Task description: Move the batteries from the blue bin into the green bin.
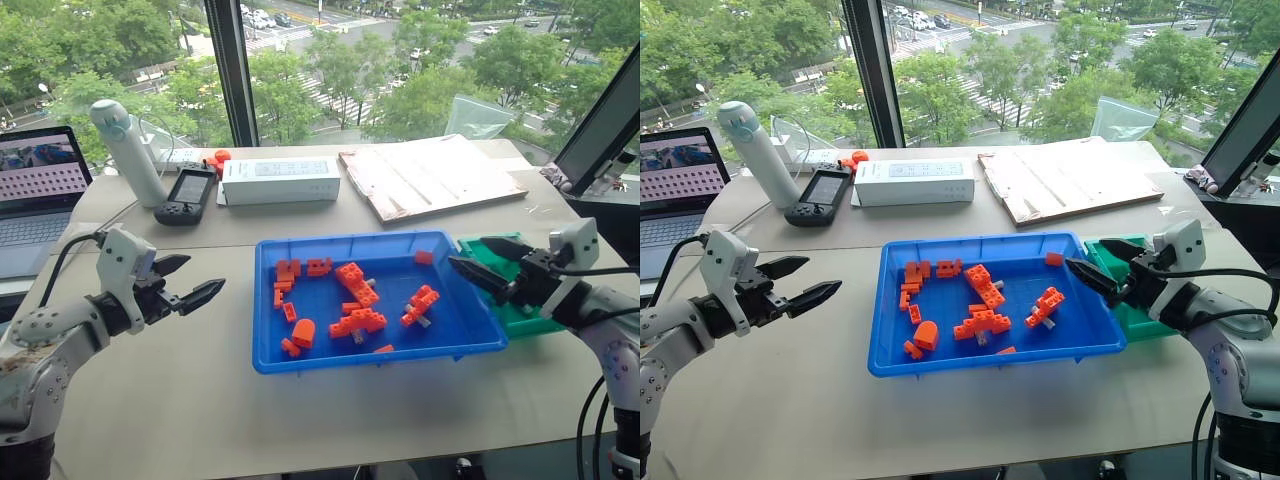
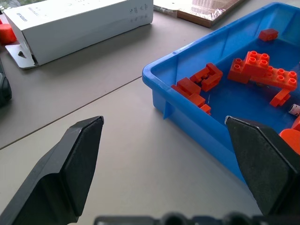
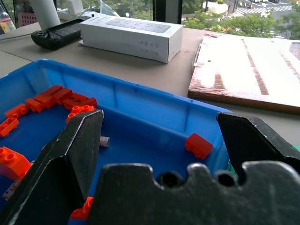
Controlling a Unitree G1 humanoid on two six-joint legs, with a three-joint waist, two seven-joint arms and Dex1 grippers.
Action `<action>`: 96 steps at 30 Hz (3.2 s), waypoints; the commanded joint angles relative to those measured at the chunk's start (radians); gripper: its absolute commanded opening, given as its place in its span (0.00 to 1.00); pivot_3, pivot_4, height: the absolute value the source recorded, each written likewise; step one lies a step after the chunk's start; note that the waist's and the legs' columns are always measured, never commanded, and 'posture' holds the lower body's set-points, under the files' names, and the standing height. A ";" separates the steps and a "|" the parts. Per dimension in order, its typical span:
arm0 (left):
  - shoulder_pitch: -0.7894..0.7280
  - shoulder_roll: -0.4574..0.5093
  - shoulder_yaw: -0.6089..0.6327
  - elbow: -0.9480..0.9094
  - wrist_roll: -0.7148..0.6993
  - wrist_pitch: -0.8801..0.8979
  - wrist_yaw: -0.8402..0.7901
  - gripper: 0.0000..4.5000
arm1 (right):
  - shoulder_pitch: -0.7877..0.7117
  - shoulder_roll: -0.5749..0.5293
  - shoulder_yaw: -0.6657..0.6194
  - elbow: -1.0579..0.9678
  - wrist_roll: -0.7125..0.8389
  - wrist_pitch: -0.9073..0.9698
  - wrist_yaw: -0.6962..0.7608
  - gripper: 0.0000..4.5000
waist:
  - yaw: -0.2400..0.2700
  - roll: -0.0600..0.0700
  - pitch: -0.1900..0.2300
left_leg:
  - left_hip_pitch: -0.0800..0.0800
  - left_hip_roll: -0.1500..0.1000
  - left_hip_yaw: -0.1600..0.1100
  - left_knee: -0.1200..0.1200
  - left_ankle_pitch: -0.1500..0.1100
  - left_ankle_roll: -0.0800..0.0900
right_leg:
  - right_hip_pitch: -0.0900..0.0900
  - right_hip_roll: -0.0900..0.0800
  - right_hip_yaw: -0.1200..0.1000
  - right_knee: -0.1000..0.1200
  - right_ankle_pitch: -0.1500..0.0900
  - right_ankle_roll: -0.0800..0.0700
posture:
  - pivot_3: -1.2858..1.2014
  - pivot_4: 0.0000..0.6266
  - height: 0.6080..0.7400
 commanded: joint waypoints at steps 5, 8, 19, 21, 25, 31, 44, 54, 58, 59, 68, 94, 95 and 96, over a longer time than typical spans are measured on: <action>-0.193 0.077 0.005 0.000 -0.164 0.069 -0.095 1.00 | -0.226 -0.136 0.064 -0.018 0.099 0.188 0.072 1.00 | -0.001 -0.001 0.005 | -0.005 0.000 0.000 0.001 0.003 0.001 | -0.007 0.000 0.000 0.003 0.002 -0.003 | 0.52 0.24 1.00; -0.203 0.128 -0.035 -0.037 -0.204 0.096 -0.158 1.00 | -0.320 -0.201 0.181 -0.007 0.041 0.237 0.097 1.00 | -0.002 -0.002 0.005 | -0.005 0.000 0.000 0.000 0.004 0.001 | -0.011 0.000 0.000 0.000 0.004 -0.002 | 0.52 0.24 1.00; -0.092 0.251 -0.041 -0.215 -0.322 0.179 -0.229 1.00 | -0.640 -0.086 0.602 0.204 -0.212 0.257 0.161 1.00 | -0.014 -0.003 0.005 | -0.012 0.001 0.001 -0.001 0.008 0.008 | -0.015 0.002 0.001 0.001 0.004 -0.002 | 0.52 0.24 1.00; -0.049 0.250 -0.023 -0.242 -0.322 0.179 -0.214 1.00 | -0.663 -0.062 0.646 0.248 -0.252 0.251 0.183 1.00 | -0.016 -0.003 0.006 | -0.012 0.001 0.001 -0.001 0.008 0.008 | -0.015 0.002 0.001 0.002 0.004 -0.002 | 0.52 0.24 1.00; 0.034 0.256 0.023 -0.283 -0.315 0.177 -0.194 1.00 | -0.687 -0.125 0.727 0.316 -0.352 0.163 0.310 1.00 | -0.007 -0.003 0.006 | -0.013 0.001 0.001 -0.001 0.009 0.008 | -0.015 0.002 0.000 0.002 0.004 -0.002 | 0.52 0.24 1.00; 0.091 0.249 0.063 -0.312 -0.354 0.169 -0.190 1.00 | -0.674 -0.292 0.719 0.386 -0.399 -0.161 0.650 1.00 | 0.000 -0.002 0.006 | -0.015 0.001 0.001 0.000 0.008 0.006 | -0.016 0.002 0.000 0.000 0.004 -0.002 | 0.52 0.24 1.00; 0.041 0.238 -0.008 -0.362 -0.455 0.150 -0.180 1.00 | -0.738 -0.158 0.777 0.647 -0.622 -0.748 0.786 1.00 | -0.025 -0.003 0.006 | -0.011 0.002 0.001 0.000 0.010 0.005 | -0.015 0.002 0.000 0.004 0.004 -0.002 | 0.52 0.24 1.00; 0.022 0.252 -0.031 -0.357 -0.459 0.139 -0.153 1.00 | -0.763 -0.093 0.792 0.783 -0.718 -0.898 0.798 0.69 | -0.022 -0.003 0.006 | -0.011 0.001 0.000 0.000 0.011 0.004 | -0.014 0.003 0.000 0.004 0.004 -0.002 | 0.52 0.24 1.00; 0.019 0.259 -0.037 -0.347 -0.452 0.131 -0.157 1.00 | -0.761 -0.085 0.790 0.798 -0.723 -0.908 0.813 0.41 | -0.024 -0.003 0.006 | -0.011 0.002 0.000 0.000 0.011 0.004 | -0.014 0.003 0.000 0.004 0.004 -0.002 | 0.52 0.24 1.00; 0.017 0.260 -0.040 -0.344 -0.451 0.129 -0.157 1.00 | -0.763 -0.082 0.788 0.802 -0.724 -0.908 0.812 0.33 | -0.024 -0.003 0.006 | -0.011 0.002 -0.001 0.000 0.011 0.004 | -0.014 0.003 0.000 0.004 0.004 -0.002 | 0.52 0.24 1.00; 0.001 0.264 -0.069 -0.335 -0.415 0.109 -0.160 1.00 | -0.927 -0.050 0.721 1.007 -0.745 -0.842 0.725 0.10 | -0.026 -0.002 0.007 | -0.011 0.002 -0.001 0.000 0.011 0.003 | -0.014 0.004 0.000 0.005 0.004 -0.002 | 0.52 0.24 1.00; -0.045 0.273 -0.120 -0.310 -0.379 0.105 -0.178 1.00 | -0.624 -0.010 0.680 0.476 -0.625 -0.176 0.690 0.74 | -0.025 -0.002 0.007 | -0.011 0.002 -0.002 0.001 0.012 0.001 | -0.014 0.004 0.000 0.007 0.005 -0.004 | 0.52 0.24 1.00; -0.047 0.273 -0.121 -0.309 -0.377 0.106 -0.180 1.00 | -0.620 -0.002 0.681 0.476 -0.624 -0.174 0.677 0.74 | -0.025 -0.002 0.007 | -0.010 0.002 -0.002 0.001 0.012 0.001 | -0.014 0.005 0.000 0.007 0.005 -0.004 | 0.52 0.24 1.00; -0.049 0.273 -0.122 -0.308 -0.375 0.106 -0.181 1.00 | -0.617 0.004 0.681 0.476 -0.622 -0.172 0.669 0.74 | -0.024 -0.002 0.007 | -0.011 0.002 -0.003 0.001 0.012 0.001 | -0.014 0.005 0.000 0.007 0.005 -0.004 | 0.52 0.24 1.00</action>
